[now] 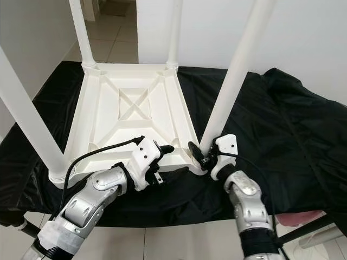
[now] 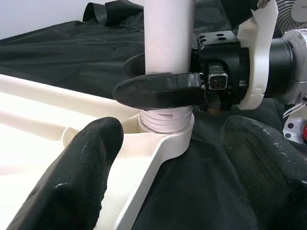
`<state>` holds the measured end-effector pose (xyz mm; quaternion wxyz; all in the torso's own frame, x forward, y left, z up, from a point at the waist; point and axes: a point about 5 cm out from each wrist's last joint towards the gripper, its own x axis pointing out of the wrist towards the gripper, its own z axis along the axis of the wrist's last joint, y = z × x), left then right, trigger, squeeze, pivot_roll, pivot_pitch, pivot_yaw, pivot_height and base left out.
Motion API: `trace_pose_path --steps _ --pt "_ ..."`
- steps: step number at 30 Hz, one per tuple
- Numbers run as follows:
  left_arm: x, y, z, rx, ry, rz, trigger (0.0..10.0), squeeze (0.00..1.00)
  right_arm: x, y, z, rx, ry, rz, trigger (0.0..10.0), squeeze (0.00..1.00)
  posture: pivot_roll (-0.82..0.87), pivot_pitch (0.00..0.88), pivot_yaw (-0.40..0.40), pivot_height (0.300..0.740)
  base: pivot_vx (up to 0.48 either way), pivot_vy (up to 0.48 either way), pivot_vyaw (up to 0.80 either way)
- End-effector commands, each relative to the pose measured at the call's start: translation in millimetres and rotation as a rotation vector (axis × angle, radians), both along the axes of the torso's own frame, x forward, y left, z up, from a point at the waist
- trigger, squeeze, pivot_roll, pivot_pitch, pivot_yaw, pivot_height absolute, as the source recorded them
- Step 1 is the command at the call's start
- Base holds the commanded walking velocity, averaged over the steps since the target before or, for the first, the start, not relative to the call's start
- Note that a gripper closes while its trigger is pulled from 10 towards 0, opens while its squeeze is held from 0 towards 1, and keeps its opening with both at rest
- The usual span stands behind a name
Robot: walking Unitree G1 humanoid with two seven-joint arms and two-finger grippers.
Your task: Building children table
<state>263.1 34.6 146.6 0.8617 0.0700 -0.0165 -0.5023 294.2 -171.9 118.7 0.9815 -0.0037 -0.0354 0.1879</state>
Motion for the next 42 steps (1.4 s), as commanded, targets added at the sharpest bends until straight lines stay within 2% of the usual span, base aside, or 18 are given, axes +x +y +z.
trace_pose_path --steps 1,5,7,9,13,14,23,24,25,26,31,32,34,37,39,40,41,42 --pt "-0.9 -0.6 -4 0.011 0.015 -0.006 10.0 0.00 -1.0 -0.5 -2 0.018 0.021 -0.057 10.0 0.00 -0.04 0.000 -0.059 0.740 0.000 0.000 0.00" --pt "1.8 -5.1 0 -0.004 0.012 -0.008 10.0 0.00 -8.0 16.1 -10 0.116 0.091 -0.309 10.0 0.00 -0.04 0.000 -0.059 0.740 0.000 0.000 0.00" --pt "2.2 -5.5 0 -0.006 0.011 -0.008 10.0 0.00 -9.1 17.9 -11 0.122 0.103 -0.336 10.0 0.00 -0.04 0.000 -0.059 0.740 0.000 0.000 0.00" --pt "2.1 -4.6 -1 -0.004 0.012 -0.007 10.0 0.00 -14.4 27.5 -18 0.147 0.148 -0.453 10.0 0.00 -0.04 0.000 -0.063 0.740 0.000 0.000 0.00" --pt "1.9 -4.1 -2 -0.002 0.012 -0.006 10.0 0.00 -16.7 32.3 -19 0.158 0.165 -0.488 10.0 0.00 -0.04 0.000 -0.063 0.740 0.000 0.000 0.00" --pt "1.5 -3.1 -3 0.000 0.014 -0.004 10.0 0.00 -19.9 46.3 -18 0.171 0.177 -0.456 10.0 0.00 -0.04 0.000 -0.062 0.740 0.000 0.000 0.00" --pt "2.3 -3.8 -4 0.006 0.012 -0.010 10.0 0.00 -20.1 50.3 -11 0.190 0.159 -0.368 10.0 0.00 -0.04 0.000 -0.064 0.740 0.000 0.000 0.00" --pt "3.8 -3.8 -4 0.001 0.014 -0.007 10.0 0.00 -20.4 49.5 -7 0.174 0.120 -0.341 10.0 0.53 -0.04 0.000 -0.066 0.740 0.000 0.000 0.00" --pt "4.1 -3.9 -4 -0.001 0.016 -0.005 10.0 0.00 -20.5 48.8 -6 0.163 0.106 -0.334 10.0 0.53 -0.04 0.000 -0.066 0.740 0.000 0.000 0.00" --pt "4.2 -4.0 -5 -0.002 0.016 -0.005 10.0 0.00 -20.7 46.1 -6 0.172 0.102 -0.337 10.0 1.00 -0.04 0.000 -0.067 0.740 0.000 0.000 0.00" --pt "4.2 -4.5 -5 -0.004 0.017 -0.005 10.0 0.00 -22.2 37.9 -4 0.166 0.076 -0.322 10.0 1.00 -0.04 0.000 -0.068 0.740 0.000 0.000 0.00" --pt "3.7 -4.5 -5 -0.005 0.016 -0.006 10.0 0.00 -26.2 30.2 -5 0.183 0.053 -0.262 10.0 1.00 -0.04 0.000 -0.071 0.740 0.000 0.000 0.00" --pt "3.6 -4.5 -5 -0.005 0.016 -0.006 10.0 0.00 -27.3 28.6 -5 0.191 0.048 -0.247 10.0 1.00 -0.04 0.000 -0.071 0.740 0.000 0.000 0.00" --pt "3.7 -4.2 -5 -0.005 0.016 -0.004 10.0 0.00 -32.6 9.2 -15 0.178 0.054 -0.142 10.0 1.00 -0.04 0.000 -0.069 0.740 0.000 0.000 0.00" --pt "3.6 -4.1 -5 -0.005 0.015 -0.004 10.0 0.00 -34.2 5.9 -16 0.184 0.052 -0.099 10.0 1.00 -0.04 0.000 -0.069 0.740 0.000 0.000 0.00" --pt "3.7 -4.1 -5 -0.005 0.014 -0.005 10.0 0.00 -35.0 5.0 -15 0.190 0.049 -0.072 10.0 0.78 -0.04 0.000 -0.069 0.740 0.000 0.000 0.00" --pt "3.6 -4.2 -5 -0.007 0.013 -0.006 10.0 0.00 -35.7 3.3 -15 0.164 0.041 -0.038 10.0 0.00 -0.05 0.000 -0.066 0.740 0.000 0.000 0.00" --pt "3.6 -4.3 -4 -0.007 0.012 -0.007 10.0 0.00 -34.9 -0.9 -14 0.162 0.036 -0.021 10.0 0.00 -0.05 0.000 -0.065 0.740 0.000 0.000 0.00"
